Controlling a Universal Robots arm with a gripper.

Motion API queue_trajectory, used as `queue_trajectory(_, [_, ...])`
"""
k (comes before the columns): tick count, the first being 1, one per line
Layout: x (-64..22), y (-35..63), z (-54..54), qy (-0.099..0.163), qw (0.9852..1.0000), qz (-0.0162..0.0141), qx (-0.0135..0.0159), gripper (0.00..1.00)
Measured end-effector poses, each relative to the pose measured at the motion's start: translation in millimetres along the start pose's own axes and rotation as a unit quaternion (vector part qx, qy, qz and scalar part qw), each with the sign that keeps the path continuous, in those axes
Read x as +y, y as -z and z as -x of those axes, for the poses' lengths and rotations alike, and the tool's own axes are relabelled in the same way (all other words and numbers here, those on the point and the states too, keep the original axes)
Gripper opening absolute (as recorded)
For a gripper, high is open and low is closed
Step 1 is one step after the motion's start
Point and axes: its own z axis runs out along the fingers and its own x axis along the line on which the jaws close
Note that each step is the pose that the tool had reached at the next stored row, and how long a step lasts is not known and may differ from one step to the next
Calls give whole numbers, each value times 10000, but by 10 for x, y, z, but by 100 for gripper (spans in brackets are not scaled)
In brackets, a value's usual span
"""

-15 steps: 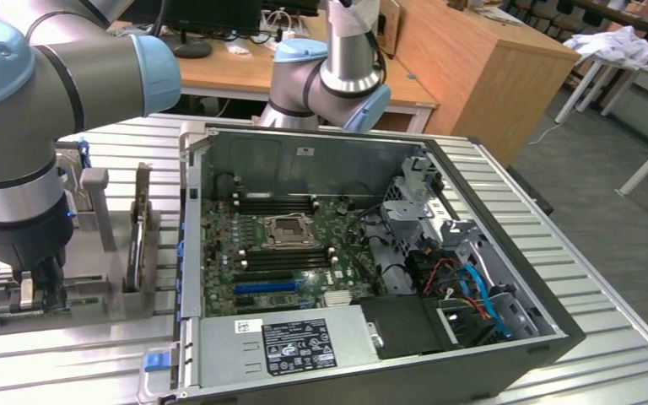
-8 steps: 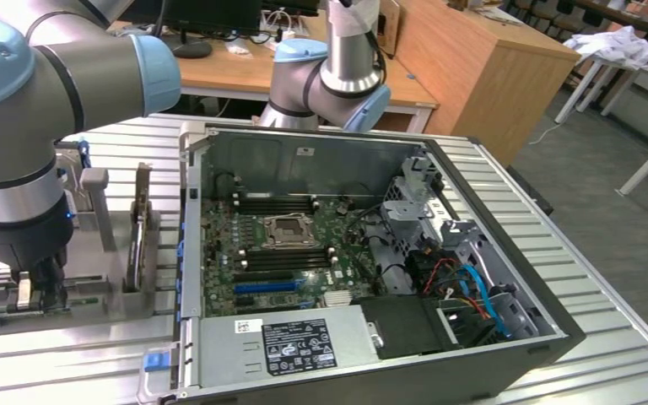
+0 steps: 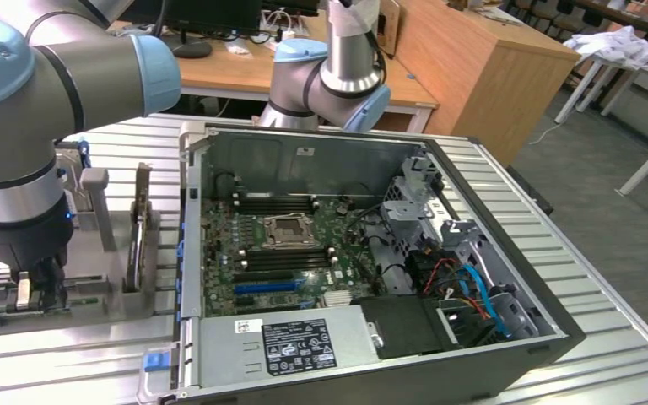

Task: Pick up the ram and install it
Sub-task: 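Pick up the ram and move it above insertion slot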

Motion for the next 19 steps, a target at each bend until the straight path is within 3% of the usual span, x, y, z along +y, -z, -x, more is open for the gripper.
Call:
queue_trajectory(9, [7, 195, 5, 0, 10000, 1, 1, 13])
queue_trajectory(19, [20, 537, 13, 0, 10000, 1, 1, 13])
